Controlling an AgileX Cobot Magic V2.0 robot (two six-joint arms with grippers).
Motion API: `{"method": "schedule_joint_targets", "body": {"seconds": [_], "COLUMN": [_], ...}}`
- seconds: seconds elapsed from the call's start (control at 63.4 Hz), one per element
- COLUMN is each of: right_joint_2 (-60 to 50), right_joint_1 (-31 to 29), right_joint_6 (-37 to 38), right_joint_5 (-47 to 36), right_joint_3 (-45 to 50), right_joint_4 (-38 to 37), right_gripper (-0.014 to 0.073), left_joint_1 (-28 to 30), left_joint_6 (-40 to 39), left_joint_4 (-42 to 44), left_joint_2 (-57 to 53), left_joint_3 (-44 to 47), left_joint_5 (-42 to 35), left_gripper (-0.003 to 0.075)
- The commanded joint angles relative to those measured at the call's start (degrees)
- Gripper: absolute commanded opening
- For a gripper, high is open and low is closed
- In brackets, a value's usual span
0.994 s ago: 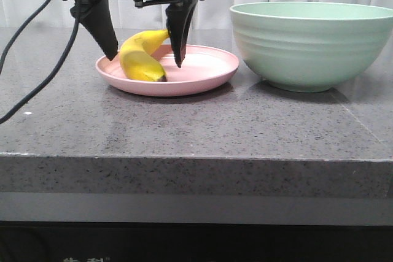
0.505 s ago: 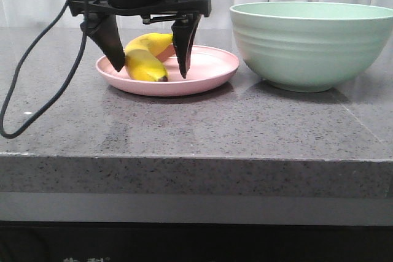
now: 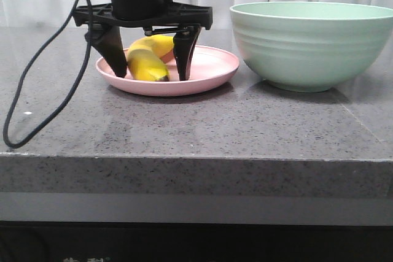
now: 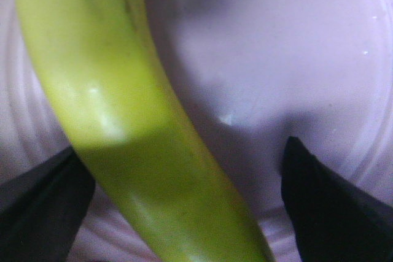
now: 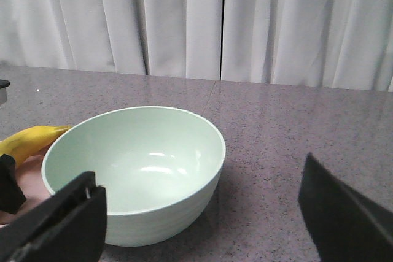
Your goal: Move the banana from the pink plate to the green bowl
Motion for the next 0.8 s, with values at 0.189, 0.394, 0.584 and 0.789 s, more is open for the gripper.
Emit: {"method": "schedule_joint_targets", "body": {"seconds": [0.189,0.394,0.584,0.789], "right_joint_2": [0.7,0.7,0.7,0.7], "right_joint_1": [0.1,0.1,0.1,0.1], "right_joint_6": [-0.1,-0.1,-0.1,-0.1], "right_joint_5": [-5.1,-5.1,-5.1,-5.0], "right_joint_3": [-1.9,-1.9,-1.9,-1.9], "right_joint_4": [-0.1,-0.1,-0.1,-0.1], "right_gripper": [0.0644,0.0644,0.0644,0.0644], "left_joint_1": [-0.2,0.3,1.2,1.2], "left_joint_6": [-0.5,-0.5,-1.0,-1.8], "left_joint_4": [1.4,2.2,2.4,3.7], "left_joint_2": [-2.4,-2.4,-3.1,-7.6], "left_joint_3": [-1.5,-1.5,-1.6,-1.6], "left_joint_5": [-1.9,-2.9,-3.2,-7.4], "left_gripper": [0.0268,0.0092,0.0031,0.0031]}}
